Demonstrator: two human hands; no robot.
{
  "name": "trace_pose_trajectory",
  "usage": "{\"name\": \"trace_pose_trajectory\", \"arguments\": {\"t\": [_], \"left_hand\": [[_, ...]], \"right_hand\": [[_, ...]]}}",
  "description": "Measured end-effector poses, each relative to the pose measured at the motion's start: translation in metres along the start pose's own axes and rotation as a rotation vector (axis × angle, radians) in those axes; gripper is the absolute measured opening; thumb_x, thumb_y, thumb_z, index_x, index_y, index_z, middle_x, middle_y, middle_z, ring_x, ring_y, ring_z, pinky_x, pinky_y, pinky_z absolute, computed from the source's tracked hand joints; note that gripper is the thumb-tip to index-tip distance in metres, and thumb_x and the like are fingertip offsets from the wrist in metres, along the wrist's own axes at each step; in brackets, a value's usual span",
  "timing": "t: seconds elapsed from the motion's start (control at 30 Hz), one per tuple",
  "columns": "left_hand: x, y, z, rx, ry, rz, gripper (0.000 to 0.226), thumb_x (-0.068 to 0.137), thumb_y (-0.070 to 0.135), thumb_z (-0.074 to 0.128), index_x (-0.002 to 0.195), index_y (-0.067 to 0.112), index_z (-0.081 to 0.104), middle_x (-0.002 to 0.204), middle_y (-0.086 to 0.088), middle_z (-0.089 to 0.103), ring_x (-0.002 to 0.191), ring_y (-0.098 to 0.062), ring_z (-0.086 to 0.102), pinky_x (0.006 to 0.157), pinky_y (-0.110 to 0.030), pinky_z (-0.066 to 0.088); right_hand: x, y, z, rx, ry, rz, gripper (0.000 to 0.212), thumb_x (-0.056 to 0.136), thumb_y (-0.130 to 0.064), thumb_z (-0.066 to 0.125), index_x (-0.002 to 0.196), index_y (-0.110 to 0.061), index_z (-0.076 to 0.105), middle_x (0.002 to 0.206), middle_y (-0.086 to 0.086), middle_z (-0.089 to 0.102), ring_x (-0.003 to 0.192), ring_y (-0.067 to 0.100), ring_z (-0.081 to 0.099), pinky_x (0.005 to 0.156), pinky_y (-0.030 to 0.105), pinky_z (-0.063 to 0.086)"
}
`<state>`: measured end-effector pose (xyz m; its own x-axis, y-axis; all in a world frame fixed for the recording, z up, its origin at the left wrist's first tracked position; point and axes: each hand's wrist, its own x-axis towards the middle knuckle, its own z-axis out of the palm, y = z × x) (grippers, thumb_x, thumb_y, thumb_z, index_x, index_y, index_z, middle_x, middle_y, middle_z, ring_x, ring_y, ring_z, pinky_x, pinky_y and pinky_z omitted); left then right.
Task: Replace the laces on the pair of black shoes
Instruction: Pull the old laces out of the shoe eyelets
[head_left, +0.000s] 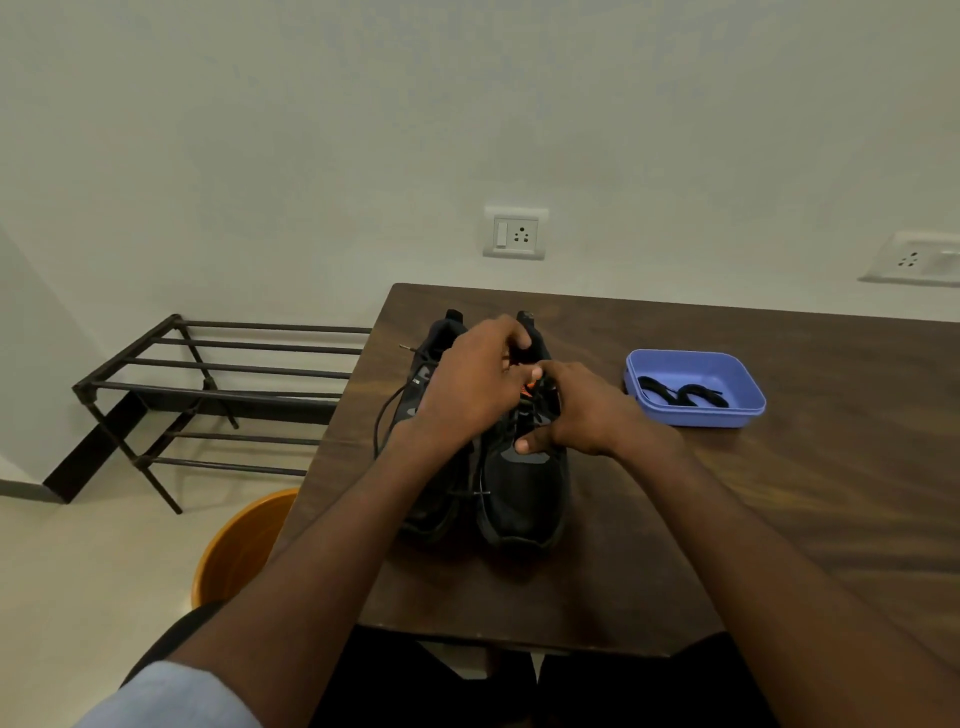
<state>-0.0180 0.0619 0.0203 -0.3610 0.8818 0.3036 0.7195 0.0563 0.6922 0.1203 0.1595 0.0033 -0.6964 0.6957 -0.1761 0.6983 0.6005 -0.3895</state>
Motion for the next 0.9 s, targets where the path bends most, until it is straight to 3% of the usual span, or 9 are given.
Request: {"name": "trace_pose_trajectory", "arguments": {"t": [0.1,0.17,0.27,0.33,0.4,0.57,0.63,0.8,0.9], "left_hand": [[-0.003,-0.006,0.001,0.417,-0.013,0.07,0.007,0.096,0.022,0.07,0.102,0.023,0.07,0.103,0.007,0.056,0.086,-0.013,0.059,0.076,-0.03,0.052],[-0.004,-0.011,0.001,0.414,0.05,0.049,0.007,0.095,0.021,0.069,0.09,0.025,0.071,0.097,0.009,0.054,0.084,-0.01,0.058,0.073,-0.028,0.049],[0.001,0.001,-0.004,-0.147,0.187,-0.041,0.01,0.096,0.013,0.067,0.088,0.019,0.068,0.095,0.008,0.069,0.083,-0.002,0.064,0.076,-0.024,0.054],[0.003,0.016,-0.014,-0.63,0.307,-0.182,0.008,0.101,0.004,0.057,0.095,0.007,0.061,0.094,-0.004,0.075,0.075,-0.003,0.068,0.064,-0.019,0.053],[0.003,0.021,-0.017,-0.796,0.362,-0.269,0.009,0.104,0.002,0.05,0.098,0.006,0.055,0.087,-0.007,0.071,0.07,-0.009,0.066,0.057,-0.018,0.047],[-0.001,-0.011,-0.003,0.214,0.04,0.036,0.015,0.095,0.025,0.072,0.108,0.023,0.065,0.101,0.01,0.053,0.093,-0.008,0.052,0.079,-0.024,0.046],[-0.003,-0.017,0.005,0.448,-0.024,0.141,0.016,0.093,0.028,0.073,0.108,0.024,0.07,0.104,0.01,0.043,0.099,-0.01,0.04,0.082,-0.027,0.041],[-0.003,-0.016,0.006,0.527,0.036,0.147,0.006,0.093,0.023,0.067,0.091,0.027,0.071,0.099,0.01,0.052,0.098,-0.011,0.039,0.094,-0.036,0.034],[0.002,-0.009,0.0,0.196,0.213,-0.012,0.02,0.093,0.009,0.064,0.083,0.027,0.066,0.088,0.015,0.063,0.087,0.001,0.055,0.098,-0.031,0.039]], "right_hand": [[0.001,0.0,0.001,-0.009,0.004,0.002,0.119,0.059,-0.062,0.091,0.157,-0.03,0.031,0.151,0.002,0.047,0.132,0.027,0.053,0.103,0.053,0.051],[0.001,0.0,0.001,-0.007,0.001,0.003,0.121,0.059,-0.062,0.091,0.158,-0.03,0.03,0.153,0.002,0.045,0.134,0.027,0.052,0.104,0.054,0.05],[-0.001,0.001,0.0,-0.012,0.006,0.0,0.121,0.06,-0.059,0.092,0.159,-0.031,0.028,0.156,0.002,0.042,0.137,0.028,0.049,0.106,0.055,0.048],[-0.001,0.002,-0.001,-0.019,0.01,-0.001,0.121,0.06,-0.059,0.092,0.159,-0.03,0.027,0.157,0.002,0.041,0.138,0.028,0.048,0.108,0.055,0.046],[0.0,0.002,-0.001,-0.012,0.002,-0.002,0.121,0.06,-0.06,0.092,0.158,-0.031,0.029,0.155,0.002,0.043,0.137,0.028,0.049,0.108,0.055,0.047],[0.0,-0.003,-0.001,-0.002,-0.005,-0.004,0.115,0.061,-0.057,0.093,0.156,-0.028,0.034,0.151,0.001,0.047,0.131,0.026,0.052,0.104,0.051,0.051],[0.0,-0.003,-0.001,0.008,-0.004,-0.003,0.114,0.062,-0.055,0.093,0.155,-0.029,0.034,0.151,0.001,0.047,0.132,0.025,0.052,0.105,0.05,0.05],[-0.001,-0.002,-0.001,0.024,-0.006,0.003,0.116,0.062,-0.053,0.094,0.158,-0.027,0.032,0.153,0.002,0.045,0.134,0.026,0.051,0.107,0.05,0.049],[-0.001,-0.002,-0.001,0.032,0.004,0.003,0.116,0.062,-0.052,0.094,0.157,-0.026,0.033,0.153,0.002,0.045,0.134,0.026,0.051,0.107,0.049,0.049]]}}
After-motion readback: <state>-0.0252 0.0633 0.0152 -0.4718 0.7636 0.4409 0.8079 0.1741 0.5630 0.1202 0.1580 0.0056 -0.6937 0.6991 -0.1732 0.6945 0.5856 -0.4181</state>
